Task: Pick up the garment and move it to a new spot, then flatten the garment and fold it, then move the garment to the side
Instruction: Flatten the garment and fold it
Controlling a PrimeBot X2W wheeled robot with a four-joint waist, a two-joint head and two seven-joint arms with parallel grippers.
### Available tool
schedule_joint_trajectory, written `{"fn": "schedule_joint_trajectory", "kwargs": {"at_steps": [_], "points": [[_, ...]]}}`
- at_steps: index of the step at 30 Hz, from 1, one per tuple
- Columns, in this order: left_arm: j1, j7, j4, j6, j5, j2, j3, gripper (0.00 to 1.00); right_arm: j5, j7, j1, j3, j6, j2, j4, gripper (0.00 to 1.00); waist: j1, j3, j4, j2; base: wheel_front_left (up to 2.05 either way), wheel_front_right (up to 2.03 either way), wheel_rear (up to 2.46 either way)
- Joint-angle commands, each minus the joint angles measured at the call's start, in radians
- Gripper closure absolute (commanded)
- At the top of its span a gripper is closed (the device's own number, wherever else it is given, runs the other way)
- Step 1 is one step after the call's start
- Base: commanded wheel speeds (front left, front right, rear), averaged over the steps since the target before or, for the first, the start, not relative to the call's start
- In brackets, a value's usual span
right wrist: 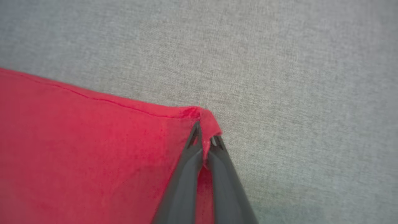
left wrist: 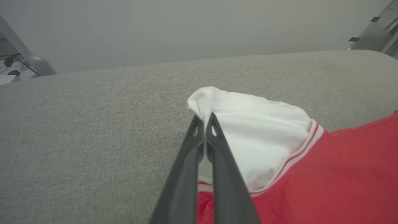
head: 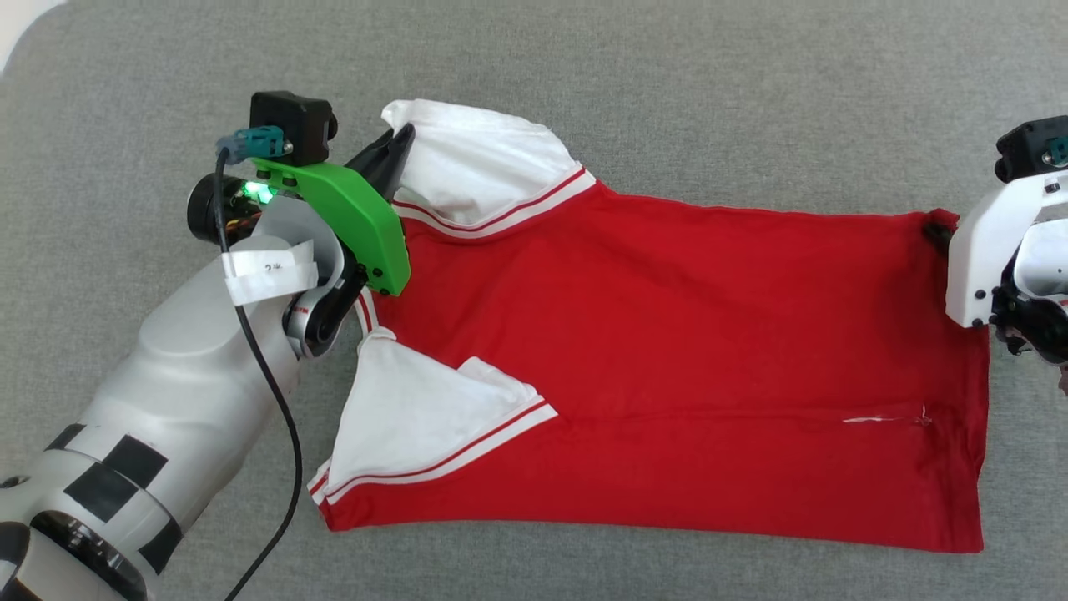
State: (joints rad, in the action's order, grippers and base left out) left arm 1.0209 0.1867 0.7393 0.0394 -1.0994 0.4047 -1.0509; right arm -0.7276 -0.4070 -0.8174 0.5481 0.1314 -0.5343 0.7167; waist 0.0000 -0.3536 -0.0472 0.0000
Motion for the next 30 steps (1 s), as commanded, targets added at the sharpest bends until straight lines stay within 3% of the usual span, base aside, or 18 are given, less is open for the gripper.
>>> {"fn": "schedule_joint_trajectory", "kwargs": {"at_steps": [1,9,16,30], "points": [[-0.022,0.014,0.003,-0.010,-0.003,0.005,0.006,1.00,-0.006,0.040,0.015,0.010,-0.001,0.002,0.005,1.00,0.0000,0.030,0.003,0.0000,0.00,0.00,0.00],[-0.110,0.045,-0.047,-0.036,-0.007,0.038,0.013,1.00,-0.024,0.253,0.087,0.046,-0.001,-0.016,-0.032,1.00,0.0000,0.120,0.011,0.0000,0.00,0.00,0.00],[-0.229,0.063,-0.156,-0.097,-0.011,0.087,0.026,1.00,-0.034,0.403,0.203,0.029,-0.001,-0.036,-0.072,1.00,0.0000,0.178,0.007,0.0000,0.00,0.00,0.00],[-0.506,0.073,-0.389,-0.224,-0.042,0.183,0.049,1.00,0.010,0.475,0.497,-0.066,-0.001,-0.032,-0.210,1.00,0.0000,0.260,0.009,0.0000,0.00,0.00,0.00]]}}
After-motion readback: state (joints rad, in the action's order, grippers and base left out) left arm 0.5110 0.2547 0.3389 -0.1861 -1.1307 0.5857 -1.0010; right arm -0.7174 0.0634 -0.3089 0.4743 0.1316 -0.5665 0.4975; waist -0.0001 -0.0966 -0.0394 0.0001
